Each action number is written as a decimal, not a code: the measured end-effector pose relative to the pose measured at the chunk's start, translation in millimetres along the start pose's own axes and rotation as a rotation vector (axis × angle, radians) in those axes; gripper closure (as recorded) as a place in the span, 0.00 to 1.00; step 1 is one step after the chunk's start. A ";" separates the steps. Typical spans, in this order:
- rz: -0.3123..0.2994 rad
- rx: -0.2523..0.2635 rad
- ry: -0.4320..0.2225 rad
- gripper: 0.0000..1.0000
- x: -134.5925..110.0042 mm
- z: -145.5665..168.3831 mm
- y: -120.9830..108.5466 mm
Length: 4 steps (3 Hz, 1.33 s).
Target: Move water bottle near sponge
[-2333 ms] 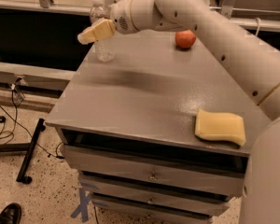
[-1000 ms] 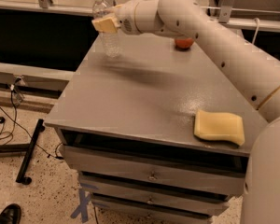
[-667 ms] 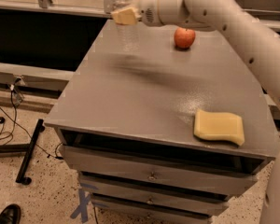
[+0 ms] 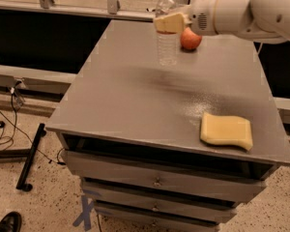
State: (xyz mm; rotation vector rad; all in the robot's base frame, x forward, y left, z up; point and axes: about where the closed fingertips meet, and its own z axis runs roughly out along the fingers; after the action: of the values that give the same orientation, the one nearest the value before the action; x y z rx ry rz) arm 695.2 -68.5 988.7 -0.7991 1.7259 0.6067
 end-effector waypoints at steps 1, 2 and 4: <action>0.037 0.045 0.013 1.00 32.9 -50.8 2.3; 0.056 0.093 0.014 1.00 59.2 -94.0 2.5; 0.062 0.194 -0.041 1.00 79.1 -162.4 -4.2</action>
Offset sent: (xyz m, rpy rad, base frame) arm -0.1111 -0.1369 -0.0465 0.0097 0.0293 -0.1855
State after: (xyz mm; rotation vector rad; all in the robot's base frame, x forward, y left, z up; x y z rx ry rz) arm 583.8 -207.5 958.6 -0.5956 1.7466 0.4847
